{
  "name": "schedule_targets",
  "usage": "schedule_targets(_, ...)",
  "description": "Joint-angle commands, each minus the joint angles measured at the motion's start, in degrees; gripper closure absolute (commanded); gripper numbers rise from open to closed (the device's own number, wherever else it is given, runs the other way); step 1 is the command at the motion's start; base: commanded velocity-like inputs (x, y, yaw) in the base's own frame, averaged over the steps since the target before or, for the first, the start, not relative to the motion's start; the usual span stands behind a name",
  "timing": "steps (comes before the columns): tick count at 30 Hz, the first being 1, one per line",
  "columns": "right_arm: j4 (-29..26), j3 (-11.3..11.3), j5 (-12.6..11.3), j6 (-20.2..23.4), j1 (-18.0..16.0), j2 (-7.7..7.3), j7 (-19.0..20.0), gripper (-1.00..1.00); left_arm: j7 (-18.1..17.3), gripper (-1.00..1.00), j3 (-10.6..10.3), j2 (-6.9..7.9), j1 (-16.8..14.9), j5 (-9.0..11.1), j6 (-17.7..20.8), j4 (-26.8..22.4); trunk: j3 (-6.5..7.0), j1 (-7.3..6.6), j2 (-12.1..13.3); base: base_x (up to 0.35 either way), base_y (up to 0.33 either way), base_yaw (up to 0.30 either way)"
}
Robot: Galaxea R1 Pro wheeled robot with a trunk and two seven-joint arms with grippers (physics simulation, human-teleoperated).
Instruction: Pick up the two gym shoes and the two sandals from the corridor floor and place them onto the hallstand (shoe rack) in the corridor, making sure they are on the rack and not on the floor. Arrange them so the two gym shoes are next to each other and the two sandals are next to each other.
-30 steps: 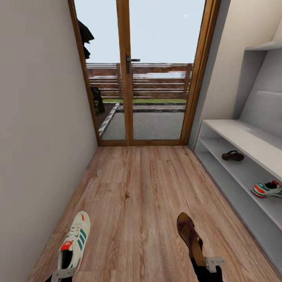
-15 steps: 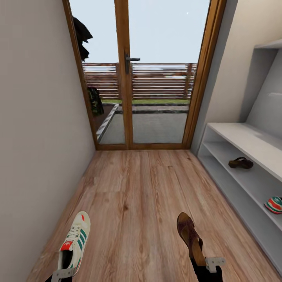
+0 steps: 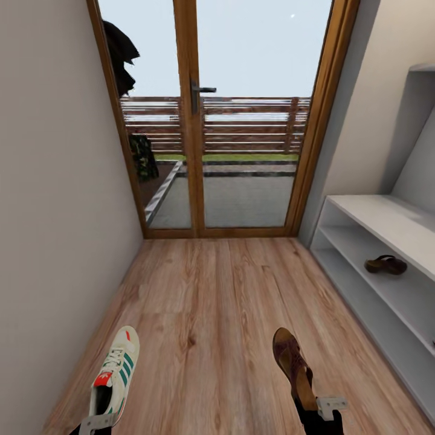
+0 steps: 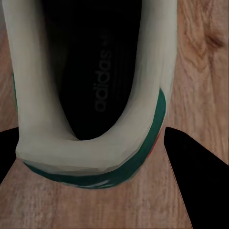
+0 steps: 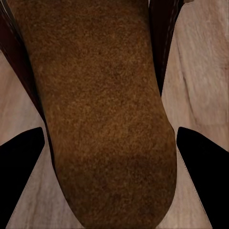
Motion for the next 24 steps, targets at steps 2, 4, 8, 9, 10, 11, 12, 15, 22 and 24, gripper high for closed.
schedule_targets(2,0.0,-0.6,0.3,-0.2,0.0,0.01,0.4,1.00,-0.3,1.00,0.5,-0.03,-0.1,-0.5,-0.2,0.0,-0.05,0.02,0.0,0.337,0.000,-0.021)
schedule_targets(4,0.0,-0.6,0.3,-0.2,0.0,0.01,0.4,1.00,-0.3,1.00,0.5,-0.03,-0.1,-0.5,-0.2,0.0,-0.05,0.02,0.0,0.337,0.000,-0.083)
schedule_targets(8,0.0,-0.6,0.3,-0.2,0.0,0.02,0.4,1.00,-0.3,1.00,0.5,-0.03,-0.1,-0.5,-0.2,0.0,-0.05,0.02,0.0,0.337,0.000,-0.191)
schedule_targets(9,0.0,-0.6,0.3,-0.2,0.0,0.02,0.4,1.00,-0.3,1.00,0.5,-0.03,-0.1,-0.5,-0.2,0.0,-0.05,0.02,0.0,0.337,0.000,-0.229)
schedule_targets(10,0.0,-0.6,0.3,-0.2,0.0,0.02,0.4,1.00,-0.3,1.00,0.5,-0.03,-0.1,-0.5,-0.2,0.0,-0.05,0.02,0.0,0.337,0.000,-0.242)
schedule_targets(11,0.0,-0.6,0.3,-0.2,0.0,0.02,0.4,1.00,-0.3,1.00,0.5,-0.03,-0.1,-0.5,-0.2,0.1,-0.05,0.02,0.0,0.337,0.000,-0.257)
schedule_targets(12,0.0,-0.6,0.3,-0.2,0.0,0.02,0.4,1.00,-0.3,1.00,0.5,-0.03,-0.1,-0.5,-0.2,0.1,-0.05,0.02,0.0,0.337,0.000,-0.259)
schedule_targets(15,0.0,-0.6,0.3,-0.2,0.0,0.02,0.4,1.00,-0.3,1.00,0.5,-0.03,-0.1,-0.5,-0.2,0.1,-0.05,0.02,0.0,0.337,0.000,-0.262)
schedule_targets(22,0.0,-0.6,0.3,-0.2,0.0,0.02,0.4,1.00,-0.3,1.00,0.5,-0.03,-0.1,-0.5,-0.2,0.1,-0.05,0.02,0.0,0.337,0.000,-0.264)
schedule_targets(24,0.0,-0.6,0.3,-0.2,0.0,0.02,0.4,1.00,-0.3,1.00,0.5,-0.03,-0.1,-0.5,-0.2,0.1,-0.05,0.02,0.0,0.337,0.000,-0.264)
